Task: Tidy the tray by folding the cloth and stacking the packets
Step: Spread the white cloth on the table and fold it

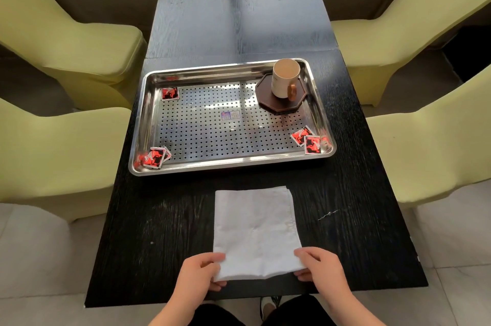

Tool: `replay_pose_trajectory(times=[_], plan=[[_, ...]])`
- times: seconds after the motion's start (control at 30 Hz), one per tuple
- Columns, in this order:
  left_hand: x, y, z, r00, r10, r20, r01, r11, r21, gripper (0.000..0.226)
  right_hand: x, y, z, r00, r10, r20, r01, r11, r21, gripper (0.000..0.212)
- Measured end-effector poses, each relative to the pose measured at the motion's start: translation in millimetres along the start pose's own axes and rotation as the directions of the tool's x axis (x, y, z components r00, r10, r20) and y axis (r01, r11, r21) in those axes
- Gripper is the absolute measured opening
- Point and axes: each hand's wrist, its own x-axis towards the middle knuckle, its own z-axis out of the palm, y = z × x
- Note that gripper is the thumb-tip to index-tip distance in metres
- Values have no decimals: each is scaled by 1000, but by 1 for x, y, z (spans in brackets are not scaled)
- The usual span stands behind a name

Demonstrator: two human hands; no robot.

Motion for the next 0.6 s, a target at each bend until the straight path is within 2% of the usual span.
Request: replay_pose_trajectory(times=[0.1, 0.2, 0.37, 0.5, 0.6], plan=[[1, -1, -4, 999, -47, 19, 48, 996, -79, 40, -3, 0, -8, 998, 44, 43, -48, 994, 100, 36], [-1, -8, -7, 998, -56, 32, 58, 996, -63, 46, -5, 7, -16, 996, 8, 93, -8, 1000, 0, 49], [-10, -25, -14, 990, 119, 78, -131, 976, 172, 41, -6, 10, -26, 992, -69, 101, 85, 982, -166, 35], [-5, -25, -14, 963, 269, -25, -252, 927, 277, 28, -5, 1, -26, 971, -230, 60, 238, 957, -168, 25], [3, -22, -9, 931, 360, -63, -328, 899, 290, 33, 0, -8, -24, 939, -339, 61, 344, 913, -221, 23]])
